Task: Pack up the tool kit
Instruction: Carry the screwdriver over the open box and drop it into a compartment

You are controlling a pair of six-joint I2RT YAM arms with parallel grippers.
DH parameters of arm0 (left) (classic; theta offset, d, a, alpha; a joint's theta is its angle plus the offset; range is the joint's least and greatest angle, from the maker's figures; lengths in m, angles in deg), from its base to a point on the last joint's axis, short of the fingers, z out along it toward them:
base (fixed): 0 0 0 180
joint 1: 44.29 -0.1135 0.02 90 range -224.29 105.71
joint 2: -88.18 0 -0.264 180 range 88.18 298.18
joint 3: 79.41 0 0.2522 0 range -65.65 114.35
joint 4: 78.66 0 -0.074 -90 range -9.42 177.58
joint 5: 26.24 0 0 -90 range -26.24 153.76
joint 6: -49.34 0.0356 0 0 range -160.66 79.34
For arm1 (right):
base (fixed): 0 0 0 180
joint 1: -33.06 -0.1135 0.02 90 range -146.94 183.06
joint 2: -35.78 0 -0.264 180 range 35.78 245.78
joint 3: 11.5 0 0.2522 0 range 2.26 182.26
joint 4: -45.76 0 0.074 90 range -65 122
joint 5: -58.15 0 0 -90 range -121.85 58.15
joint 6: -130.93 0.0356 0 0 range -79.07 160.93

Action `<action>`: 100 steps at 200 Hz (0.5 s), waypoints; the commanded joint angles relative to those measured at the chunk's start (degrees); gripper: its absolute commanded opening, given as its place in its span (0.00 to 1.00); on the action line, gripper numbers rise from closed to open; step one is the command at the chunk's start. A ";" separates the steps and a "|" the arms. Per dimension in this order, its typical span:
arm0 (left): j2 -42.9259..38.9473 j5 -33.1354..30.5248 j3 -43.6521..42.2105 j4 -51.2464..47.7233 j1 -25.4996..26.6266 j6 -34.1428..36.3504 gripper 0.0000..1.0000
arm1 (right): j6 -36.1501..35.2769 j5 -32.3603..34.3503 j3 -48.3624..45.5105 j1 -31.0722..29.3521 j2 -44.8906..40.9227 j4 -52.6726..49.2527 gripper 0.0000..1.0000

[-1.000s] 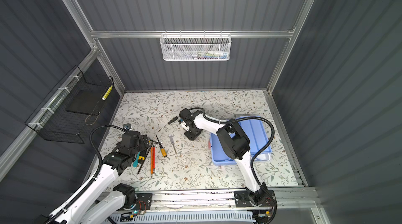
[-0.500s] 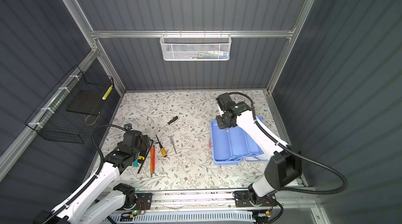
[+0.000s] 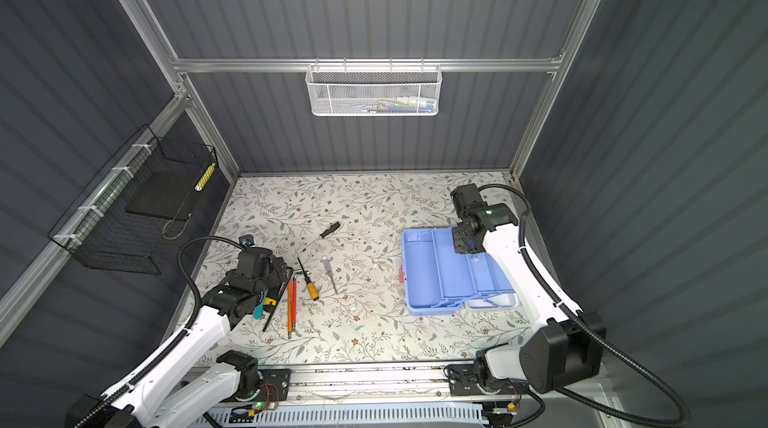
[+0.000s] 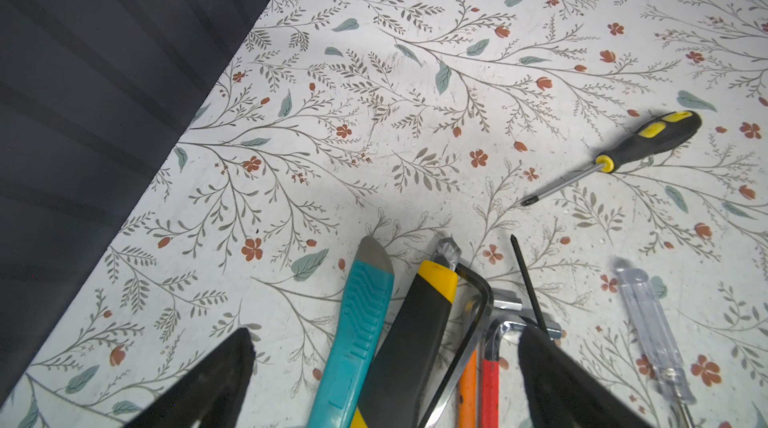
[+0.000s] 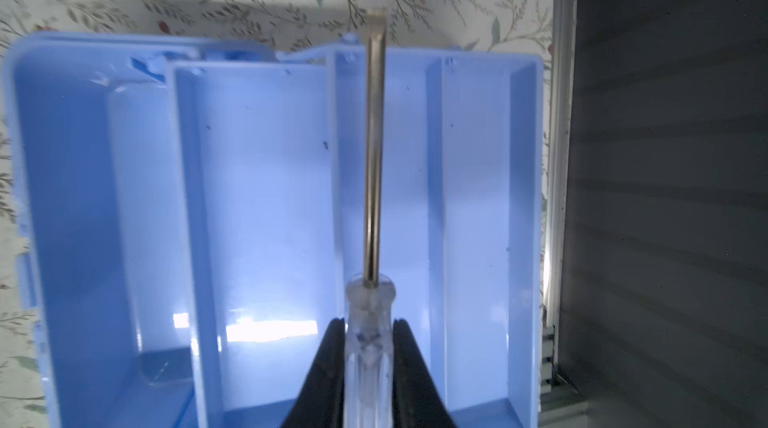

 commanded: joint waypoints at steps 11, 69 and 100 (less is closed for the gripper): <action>1.29 -0.01 2.24 -0.25 -0.44 -0.11 0.99 | 0.61 1.78 -5.27 0.48 -0.88 3.54 0.00; 0.87 0.07 2.02 -0.29 -0.52 -0.02 0.99 | -0.55 1.24 -9.72 2.15 0.29 7.89 0.00; 0.72 0.11 1.98 -0.22 -0.50 -0.02 0.99 | -1.04 0.16 -10.57 2.53 0.37 9.15 0.07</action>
